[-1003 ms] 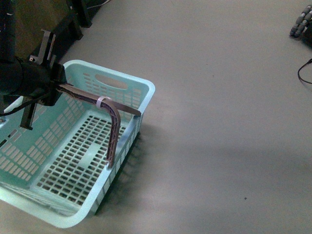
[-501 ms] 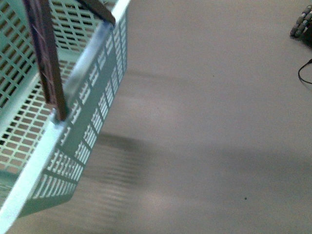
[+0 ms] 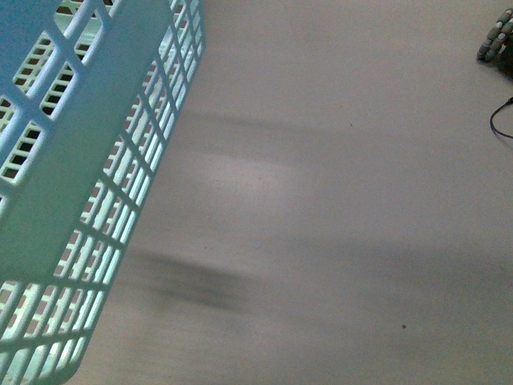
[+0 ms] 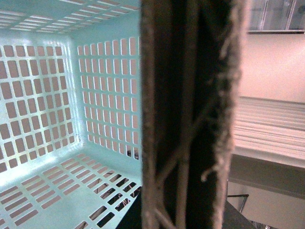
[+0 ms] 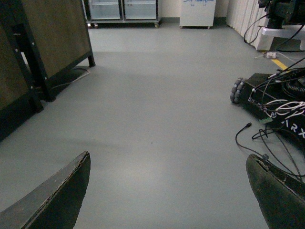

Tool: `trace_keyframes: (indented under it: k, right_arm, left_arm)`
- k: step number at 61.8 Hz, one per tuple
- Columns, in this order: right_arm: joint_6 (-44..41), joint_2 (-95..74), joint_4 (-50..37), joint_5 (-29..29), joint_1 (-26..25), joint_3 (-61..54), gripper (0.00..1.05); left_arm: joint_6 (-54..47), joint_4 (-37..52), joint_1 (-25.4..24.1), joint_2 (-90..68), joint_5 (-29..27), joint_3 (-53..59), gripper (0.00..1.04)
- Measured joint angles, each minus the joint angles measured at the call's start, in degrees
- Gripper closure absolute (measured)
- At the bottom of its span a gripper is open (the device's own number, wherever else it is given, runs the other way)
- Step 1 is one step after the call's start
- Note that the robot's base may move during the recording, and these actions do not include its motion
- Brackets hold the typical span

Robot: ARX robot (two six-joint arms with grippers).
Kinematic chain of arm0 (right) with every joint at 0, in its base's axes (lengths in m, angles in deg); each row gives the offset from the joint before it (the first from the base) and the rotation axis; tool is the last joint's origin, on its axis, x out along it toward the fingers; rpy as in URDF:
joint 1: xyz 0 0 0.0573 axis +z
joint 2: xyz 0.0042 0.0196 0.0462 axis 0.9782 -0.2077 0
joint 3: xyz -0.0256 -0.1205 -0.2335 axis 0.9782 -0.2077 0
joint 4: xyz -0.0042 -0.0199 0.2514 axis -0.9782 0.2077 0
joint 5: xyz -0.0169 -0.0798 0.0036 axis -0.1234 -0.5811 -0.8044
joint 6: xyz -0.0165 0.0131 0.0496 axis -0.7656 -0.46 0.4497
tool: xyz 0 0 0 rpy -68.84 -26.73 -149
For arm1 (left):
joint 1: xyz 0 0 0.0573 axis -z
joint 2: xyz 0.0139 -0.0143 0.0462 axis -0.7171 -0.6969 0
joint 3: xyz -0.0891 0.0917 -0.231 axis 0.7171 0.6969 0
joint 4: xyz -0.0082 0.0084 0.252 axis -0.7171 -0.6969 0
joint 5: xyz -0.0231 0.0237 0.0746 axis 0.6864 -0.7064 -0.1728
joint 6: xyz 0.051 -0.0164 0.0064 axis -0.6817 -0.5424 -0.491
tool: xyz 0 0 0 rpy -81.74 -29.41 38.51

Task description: Pick lemon and mango into basket

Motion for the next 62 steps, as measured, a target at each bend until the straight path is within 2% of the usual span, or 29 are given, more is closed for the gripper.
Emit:
trace_keyframes:
  k: [62]
  right_arm:
    - [0.0, 0.0, 0.0, 0.0, 0.0, 0.0, 0.09]
  left_arm:
    - [0.0, -0.3, 0.0, -0.1, 0.1, 0.0, 1.0]
